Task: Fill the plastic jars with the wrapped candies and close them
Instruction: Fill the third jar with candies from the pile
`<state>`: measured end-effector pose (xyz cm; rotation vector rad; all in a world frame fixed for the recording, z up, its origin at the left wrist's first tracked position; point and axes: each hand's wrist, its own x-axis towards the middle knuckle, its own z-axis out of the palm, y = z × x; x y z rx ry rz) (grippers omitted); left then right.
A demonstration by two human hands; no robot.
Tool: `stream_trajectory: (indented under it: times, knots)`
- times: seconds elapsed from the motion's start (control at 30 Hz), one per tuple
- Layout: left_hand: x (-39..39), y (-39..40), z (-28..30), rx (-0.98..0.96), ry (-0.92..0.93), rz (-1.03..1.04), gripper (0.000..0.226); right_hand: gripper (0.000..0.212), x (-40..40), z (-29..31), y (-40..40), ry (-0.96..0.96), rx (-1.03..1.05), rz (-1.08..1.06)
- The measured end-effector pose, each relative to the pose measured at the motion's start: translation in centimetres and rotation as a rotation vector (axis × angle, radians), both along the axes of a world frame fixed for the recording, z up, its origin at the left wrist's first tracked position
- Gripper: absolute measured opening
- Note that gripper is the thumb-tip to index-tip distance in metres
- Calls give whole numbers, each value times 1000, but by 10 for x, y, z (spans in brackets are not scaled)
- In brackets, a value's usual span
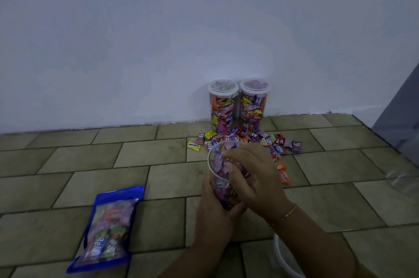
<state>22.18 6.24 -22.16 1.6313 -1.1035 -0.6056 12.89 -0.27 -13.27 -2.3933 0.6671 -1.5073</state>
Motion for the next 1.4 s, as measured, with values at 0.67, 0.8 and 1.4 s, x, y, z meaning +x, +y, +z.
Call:
stream_trajectory:
  times: [0.67,0.8,1.4]
  knots:
    - [1,-1,-1,30,25,35,127,70,-54,-73,-109,929,471,-497]
    - [2,-2,-2,20,29,34,123,88,-53,-77,-109,952,459,-479]
    - [0,1,3,14,7,32,115,29,-45,-70,-92,701,519,-578]
